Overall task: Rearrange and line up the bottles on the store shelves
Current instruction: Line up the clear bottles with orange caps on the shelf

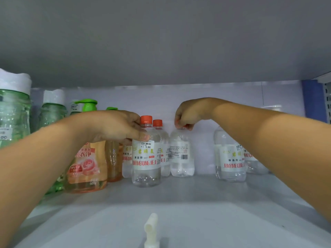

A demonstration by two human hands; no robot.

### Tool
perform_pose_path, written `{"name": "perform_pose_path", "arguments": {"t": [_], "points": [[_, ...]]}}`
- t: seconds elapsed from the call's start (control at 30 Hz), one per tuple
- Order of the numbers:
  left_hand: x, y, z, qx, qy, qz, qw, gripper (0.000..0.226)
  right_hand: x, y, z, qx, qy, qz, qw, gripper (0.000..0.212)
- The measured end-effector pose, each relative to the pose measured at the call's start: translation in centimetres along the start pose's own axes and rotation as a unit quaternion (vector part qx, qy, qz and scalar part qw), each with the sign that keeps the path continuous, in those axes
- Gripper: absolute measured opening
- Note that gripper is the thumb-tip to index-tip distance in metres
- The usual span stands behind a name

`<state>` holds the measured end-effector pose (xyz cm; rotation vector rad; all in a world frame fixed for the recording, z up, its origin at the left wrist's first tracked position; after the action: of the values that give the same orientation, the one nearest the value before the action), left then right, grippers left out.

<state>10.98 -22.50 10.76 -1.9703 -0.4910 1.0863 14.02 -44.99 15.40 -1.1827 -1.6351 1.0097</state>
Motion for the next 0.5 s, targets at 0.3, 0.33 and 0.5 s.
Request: {"name": "perform_pose_path", "arguments": {"t": [0.3, 0.33, 0.5], "points": [[0.09, 0.71, 0.12, 0.010, 0.001, 0.059, 0.998, 0.036, -0.17, 0.48, 0.22, -0.060, 0.038, 0.036, 0.997, 0.041], [0.05, 0.74, 0.09, 0.008, 0.000, 0.056, 0.998, 0.039, -0.14, 0.51, 0.18, -0.055, 0.033, 0.030, 0.997, 0.038], [0.26, 0.71, -0.13, 0.014, -0.001, 0.047, 0.999, 0.054, -0.53, 0.14, 0.55, -0.021, 0.005, -0.055, 0.998, 0.018]]}}
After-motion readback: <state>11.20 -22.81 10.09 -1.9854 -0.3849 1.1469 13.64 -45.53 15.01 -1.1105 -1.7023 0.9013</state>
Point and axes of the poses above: each hand's wrist, its own z-axis away from the middle knuckle, its own y-axis out of the palm, x = y × z, the point moved 3 cm from there along -z, towards the middle knuckle, and after that the axes turned 4 degrees about -z, right-handed, at the moved point
